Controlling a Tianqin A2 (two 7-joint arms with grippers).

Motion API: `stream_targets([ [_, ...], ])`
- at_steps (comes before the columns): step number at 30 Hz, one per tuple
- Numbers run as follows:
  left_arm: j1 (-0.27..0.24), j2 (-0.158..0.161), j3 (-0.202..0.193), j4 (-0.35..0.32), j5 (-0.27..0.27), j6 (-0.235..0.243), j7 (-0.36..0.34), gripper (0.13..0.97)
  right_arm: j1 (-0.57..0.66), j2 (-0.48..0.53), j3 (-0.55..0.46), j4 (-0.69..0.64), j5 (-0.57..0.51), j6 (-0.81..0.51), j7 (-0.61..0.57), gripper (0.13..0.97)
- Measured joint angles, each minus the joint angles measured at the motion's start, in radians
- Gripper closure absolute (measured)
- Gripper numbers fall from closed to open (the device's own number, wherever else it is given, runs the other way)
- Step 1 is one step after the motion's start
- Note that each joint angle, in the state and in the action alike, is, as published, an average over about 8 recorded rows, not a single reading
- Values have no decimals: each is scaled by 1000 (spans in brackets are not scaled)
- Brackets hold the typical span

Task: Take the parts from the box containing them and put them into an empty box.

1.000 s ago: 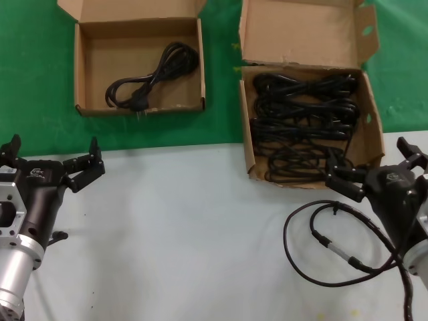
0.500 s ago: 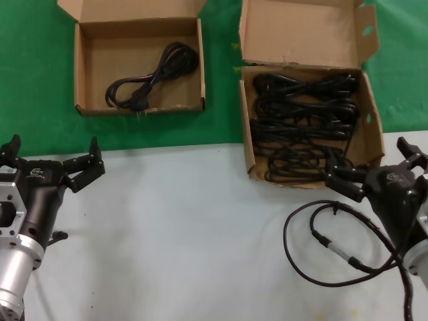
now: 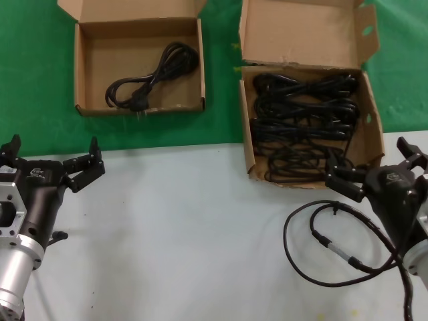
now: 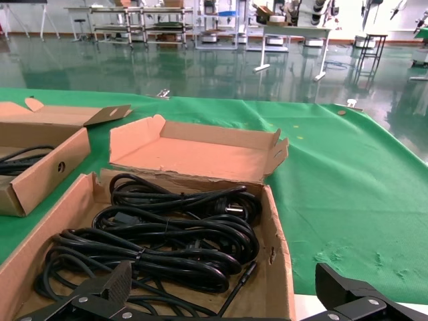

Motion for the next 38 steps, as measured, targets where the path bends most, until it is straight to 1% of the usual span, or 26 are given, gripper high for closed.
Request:
stream_targets([
  [38, 0, 0, 0, 0, 0, 0, 0, 132, 0, 0, 0, 0, 0, 0, 0, 129],
])
